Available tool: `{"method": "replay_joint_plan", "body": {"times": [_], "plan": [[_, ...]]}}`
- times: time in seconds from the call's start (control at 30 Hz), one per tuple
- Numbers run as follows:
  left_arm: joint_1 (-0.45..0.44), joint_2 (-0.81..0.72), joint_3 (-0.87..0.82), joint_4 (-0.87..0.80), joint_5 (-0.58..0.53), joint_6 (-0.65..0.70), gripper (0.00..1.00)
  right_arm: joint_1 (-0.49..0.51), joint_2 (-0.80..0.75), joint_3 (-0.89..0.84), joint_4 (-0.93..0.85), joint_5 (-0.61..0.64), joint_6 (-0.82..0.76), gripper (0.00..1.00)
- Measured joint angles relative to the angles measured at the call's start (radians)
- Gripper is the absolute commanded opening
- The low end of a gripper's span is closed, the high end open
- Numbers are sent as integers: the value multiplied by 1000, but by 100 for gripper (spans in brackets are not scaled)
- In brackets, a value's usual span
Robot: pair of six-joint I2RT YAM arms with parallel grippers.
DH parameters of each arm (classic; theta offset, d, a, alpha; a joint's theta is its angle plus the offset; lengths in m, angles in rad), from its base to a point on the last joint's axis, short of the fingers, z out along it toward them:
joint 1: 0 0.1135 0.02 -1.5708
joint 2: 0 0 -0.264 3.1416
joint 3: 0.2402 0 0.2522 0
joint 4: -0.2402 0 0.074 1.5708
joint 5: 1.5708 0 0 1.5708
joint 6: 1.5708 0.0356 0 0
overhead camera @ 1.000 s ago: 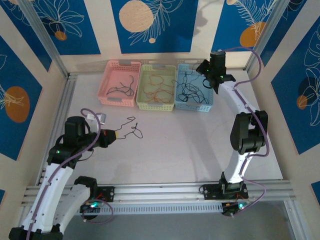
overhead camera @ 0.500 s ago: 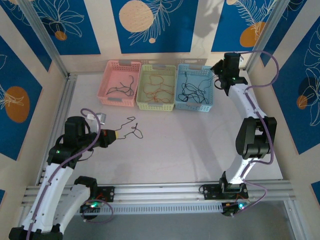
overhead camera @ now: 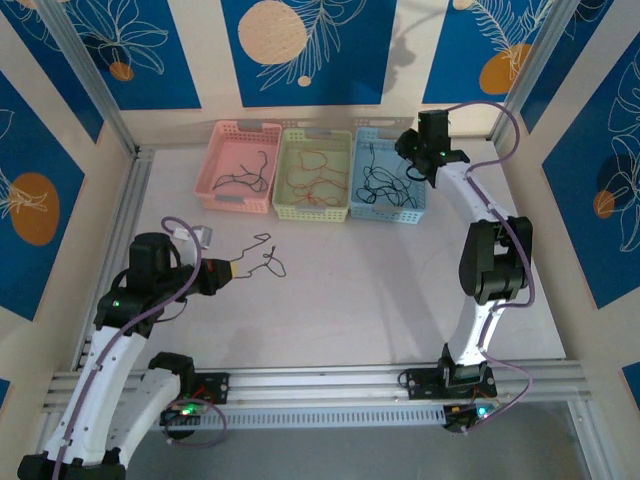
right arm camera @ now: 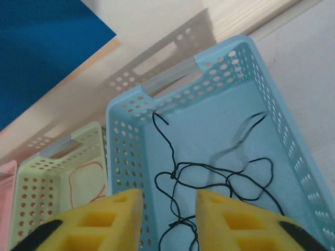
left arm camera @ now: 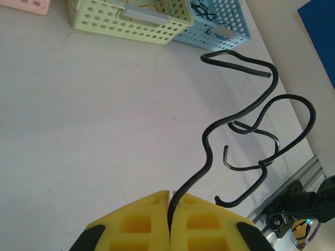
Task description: Untangle the cables
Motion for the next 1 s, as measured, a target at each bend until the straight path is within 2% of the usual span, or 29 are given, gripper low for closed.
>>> {"method": "replay_joint_plan", "body": {"times": [0.07,0.23,0.33,0.43,0.57,0.7,0.87,1.0], "plan": [[0,0,0,0,0,0,0,0,0,13,-20,-2,-16,52],[0,3,-1,0,0,0,0,5,-26,10,-61,-23,-56,51],[0,1,-1,0,0,0,0,25,-123,-78,-63,-103,-79,50],[0,-3,-1,4,13,0,0,76,-262,-200,-34,-241,-109,50],[0,-3,-1,26,50,-1,0,198,-447,-404,89,-494,-140,52],[0,-15,-1,47,81,-3,0,367,-539,-539,142,-681,-212,57],[0,-51,-1,74,129,-8,0,564,-575,-614,155,-801,-309,60],[0,-59,-1,83,156,-9,0,633,-601,-668,182,-849,-352,61]]}}
